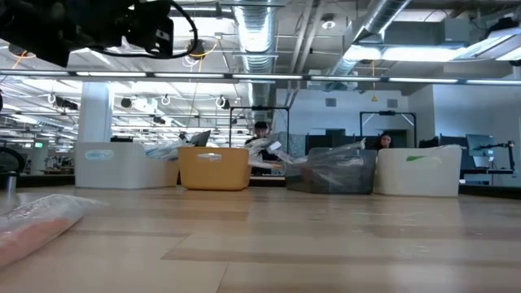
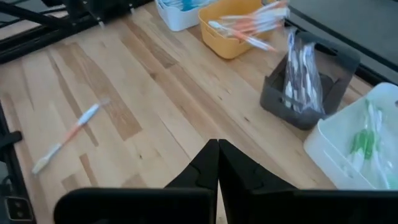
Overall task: Pick & Place Toothbrushes
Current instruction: Put the orange toothbrush into the yellow bin
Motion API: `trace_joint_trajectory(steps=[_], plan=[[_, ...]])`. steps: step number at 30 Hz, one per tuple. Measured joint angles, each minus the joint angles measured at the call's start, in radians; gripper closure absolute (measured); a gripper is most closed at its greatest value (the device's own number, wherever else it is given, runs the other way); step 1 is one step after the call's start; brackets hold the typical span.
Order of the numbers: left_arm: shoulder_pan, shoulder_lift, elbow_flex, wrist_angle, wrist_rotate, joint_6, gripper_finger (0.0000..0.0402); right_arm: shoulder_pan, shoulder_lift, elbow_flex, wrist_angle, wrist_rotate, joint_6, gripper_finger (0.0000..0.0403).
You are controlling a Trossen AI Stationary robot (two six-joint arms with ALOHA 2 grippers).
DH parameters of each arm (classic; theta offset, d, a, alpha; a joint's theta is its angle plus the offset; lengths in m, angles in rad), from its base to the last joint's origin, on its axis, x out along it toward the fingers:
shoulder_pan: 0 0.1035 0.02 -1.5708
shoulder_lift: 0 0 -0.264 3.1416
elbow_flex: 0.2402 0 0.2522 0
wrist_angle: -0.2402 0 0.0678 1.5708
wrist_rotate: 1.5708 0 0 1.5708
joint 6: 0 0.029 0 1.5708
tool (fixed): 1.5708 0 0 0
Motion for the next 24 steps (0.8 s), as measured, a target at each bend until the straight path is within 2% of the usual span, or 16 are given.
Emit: trace_joint_trajectory(steps=[5,14,19,24], plan=[[-0.001,0.000,0.000,0.004,-0.003,-0.002,0.0252,0.037,-0.109,-0.134,0.000,0.035,0.079,0.0402],[-0.001,0.000,0.000,0.003,-0.003,-0.002,0.0252,0.157,-0.412,-0.491,0.020,0.311,0.372,0.0402],[-0.001,-0.001,0.000,0.002,-0.003,-0.003,0.0252,0.194,-0.473,-0.702,0.190,0.453,0.419,0.0401],[-0.001,0.008,0.000,-0.046,-0.003,0.008,0.0252,0.199,-0.475,-0.859,0.413,0.644,0.341,0.0402]])
